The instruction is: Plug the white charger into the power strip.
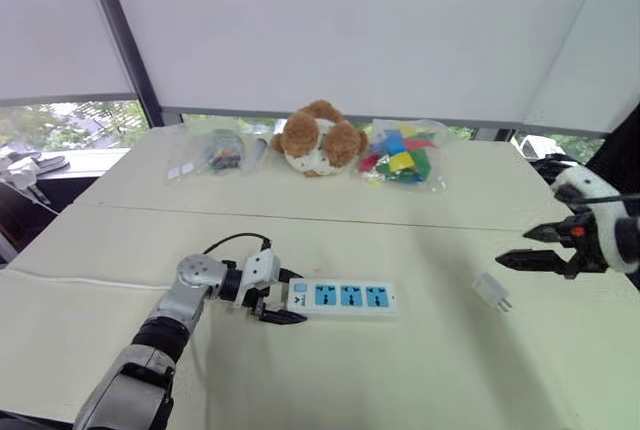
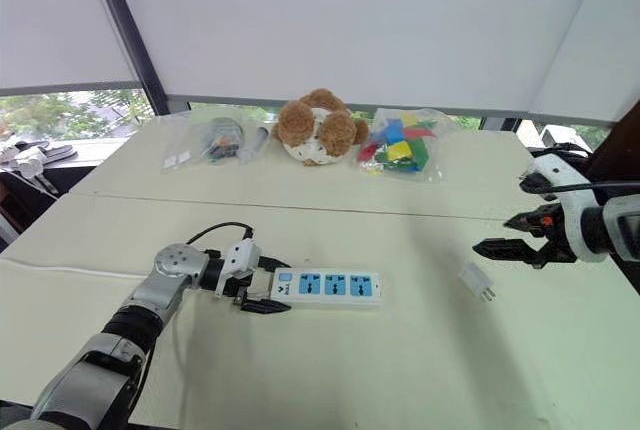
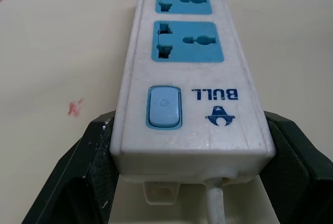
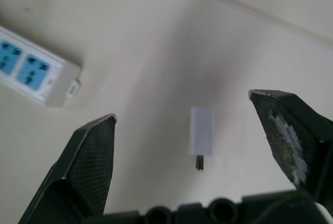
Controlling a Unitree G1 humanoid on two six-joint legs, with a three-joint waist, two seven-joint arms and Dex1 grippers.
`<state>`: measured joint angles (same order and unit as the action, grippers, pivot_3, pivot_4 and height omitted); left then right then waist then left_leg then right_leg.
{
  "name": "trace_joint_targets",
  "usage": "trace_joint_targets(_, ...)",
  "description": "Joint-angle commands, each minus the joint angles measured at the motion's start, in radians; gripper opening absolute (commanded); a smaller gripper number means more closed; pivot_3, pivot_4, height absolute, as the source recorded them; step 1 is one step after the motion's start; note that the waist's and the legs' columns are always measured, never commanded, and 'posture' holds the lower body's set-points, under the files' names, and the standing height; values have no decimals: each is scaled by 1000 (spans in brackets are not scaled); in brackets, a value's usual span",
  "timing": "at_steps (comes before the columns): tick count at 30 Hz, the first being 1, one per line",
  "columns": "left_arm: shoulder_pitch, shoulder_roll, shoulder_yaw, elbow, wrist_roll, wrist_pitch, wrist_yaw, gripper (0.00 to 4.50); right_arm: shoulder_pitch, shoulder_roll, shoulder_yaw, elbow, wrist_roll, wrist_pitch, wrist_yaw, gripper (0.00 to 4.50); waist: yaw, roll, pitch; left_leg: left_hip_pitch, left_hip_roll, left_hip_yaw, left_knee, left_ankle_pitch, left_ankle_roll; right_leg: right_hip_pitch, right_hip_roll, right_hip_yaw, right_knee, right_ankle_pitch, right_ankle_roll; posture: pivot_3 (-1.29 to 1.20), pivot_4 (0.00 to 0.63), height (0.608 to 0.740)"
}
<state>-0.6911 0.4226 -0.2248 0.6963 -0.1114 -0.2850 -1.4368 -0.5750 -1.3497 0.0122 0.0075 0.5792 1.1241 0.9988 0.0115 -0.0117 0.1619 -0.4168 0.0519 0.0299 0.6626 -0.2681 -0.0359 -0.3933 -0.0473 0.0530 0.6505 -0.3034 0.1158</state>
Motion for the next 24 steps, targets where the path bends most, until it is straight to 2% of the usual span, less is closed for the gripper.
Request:
trace_joint_targets(1, 11, -31, -57, -53, 25, 17, -26, 3045, -195, 39, 225, 168, -153, -1, 127, 4500, 0, 2, 0, -3, 0, 0, 1, 0, 0, -3, 0, 0, 0, 0, 0, 0, 150, 739)
trace_joint_targets(5, 28, -47, -47, -96, 16, 61, -2, 3045, -422, 148, 454, 418, -330, -39, 272, 4500, 3, 4, 0, -10, -1, 0, 5, 0, 0, -8, -1, 0, 1, 0, 1, 0, 150, 739)
trace_joint_targets(9, 79, -38, -47, -165, 6, 101, 9, 3045, -551, 261, 586, 701, -485, -149, 385, 4500, 2, 4, 0, -10, -1, 1, 5, 0, 0, -8, -1, 0, 2, 0, 1, 0, 150, 739)
trace_joint_targets(16, 129, -24, -43, -246, 0, 162, 43, 3045, -621, 357, 630, 948, -654, -314, 489, 4500, 2, 6, 0, -10, -1, 1, 5, 0, 0, -9, -1, 0, 3, 0, 1, 0, 150, 739)
trace_joint_targets(24, 162, -16, -42, -290, -5, 205, 68, 3045, -641, 450, 585, 1083, -745, -402, 494, 4500, 0, 7, -1, -9, -1, 2, 5, 1, -1, -9, -1, 0, 6, 0, 1, 0, 150, 739)
